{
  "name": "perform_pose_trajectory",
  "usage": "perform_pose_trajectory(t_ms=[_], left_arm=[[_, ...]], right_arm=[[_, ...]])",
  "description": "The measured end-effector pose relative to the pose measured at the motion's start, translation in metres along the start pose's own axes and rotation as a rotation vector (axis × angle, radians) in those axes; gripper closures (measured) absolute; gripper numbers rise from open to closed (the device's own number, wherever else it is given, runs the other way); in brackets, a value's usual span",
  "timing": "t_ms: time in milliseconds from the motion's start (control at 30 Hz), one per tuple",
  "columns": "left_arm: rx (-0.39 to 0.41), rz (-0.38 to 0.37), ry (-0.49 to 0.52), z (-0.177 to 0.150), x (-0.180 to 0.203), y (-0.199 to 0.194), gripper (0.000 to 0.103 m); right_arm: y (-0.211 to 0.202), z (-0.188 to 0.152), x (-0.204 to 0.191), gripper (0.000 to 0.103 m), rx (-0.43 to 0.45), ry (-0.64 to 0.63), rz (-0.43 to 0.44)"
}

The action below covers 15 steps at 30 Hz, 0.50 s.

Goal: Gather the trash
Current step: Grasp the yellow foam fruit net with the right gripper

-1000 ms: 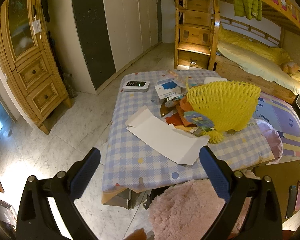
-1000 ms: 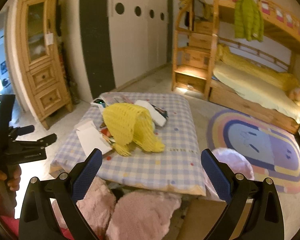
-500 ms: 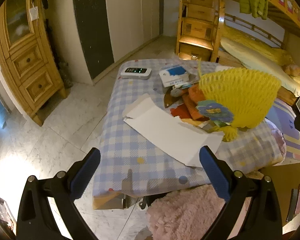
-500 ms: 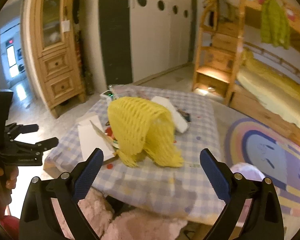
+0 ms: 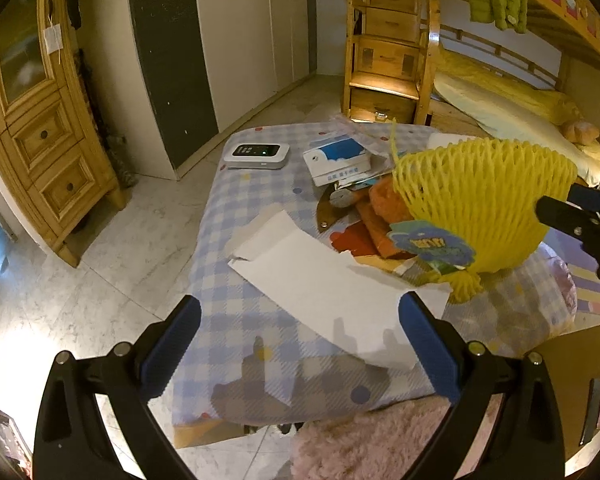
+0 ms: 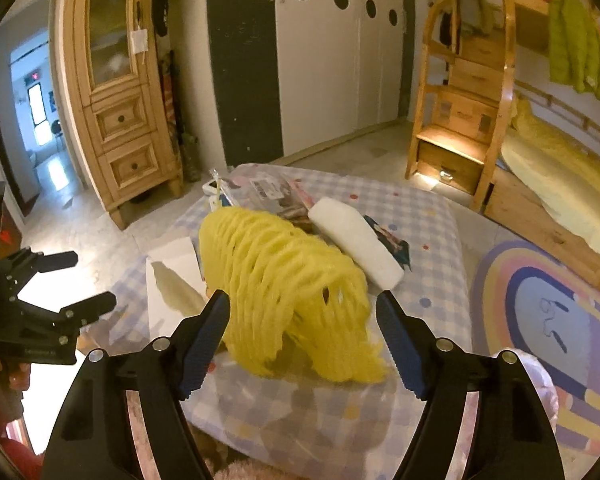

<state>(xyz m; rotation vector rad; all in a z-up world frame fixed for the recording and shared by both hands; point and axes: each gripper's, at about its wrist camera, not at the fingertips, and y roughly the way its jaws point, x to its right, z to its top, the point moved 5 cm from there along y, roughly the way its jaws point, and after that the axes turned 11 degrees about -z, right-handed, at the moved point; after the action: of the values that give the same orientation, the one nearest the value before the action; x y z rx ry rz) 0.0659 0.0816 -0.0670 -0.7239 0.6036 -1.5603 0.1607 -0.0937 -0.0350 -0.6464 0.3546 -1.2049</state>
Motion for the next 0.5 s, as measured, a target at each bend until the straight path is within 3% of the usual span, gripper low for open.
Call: perform_pose_trajectory(t_ms=[33,267,500], left_arm=[[-0.001,-0.004,-0.005,0.0,0.0,0.001,0.007],[-0.021,-0.007,-0.044,-0.009,-0.007,-0.001,0.007],[-0.022,-0.016,-0.061,-0.021,-0.009,-0.008,0.01]], right_arm=[[0.002,0.001,-0.001,0.032,0.002,-0.004,0.01],[-0.006,-0.004,-0.02,0.085,-0.025,-0.03,0.108],[-0.056,-0.009,-0.022,0.089,0.035,-0.001,0.101]])
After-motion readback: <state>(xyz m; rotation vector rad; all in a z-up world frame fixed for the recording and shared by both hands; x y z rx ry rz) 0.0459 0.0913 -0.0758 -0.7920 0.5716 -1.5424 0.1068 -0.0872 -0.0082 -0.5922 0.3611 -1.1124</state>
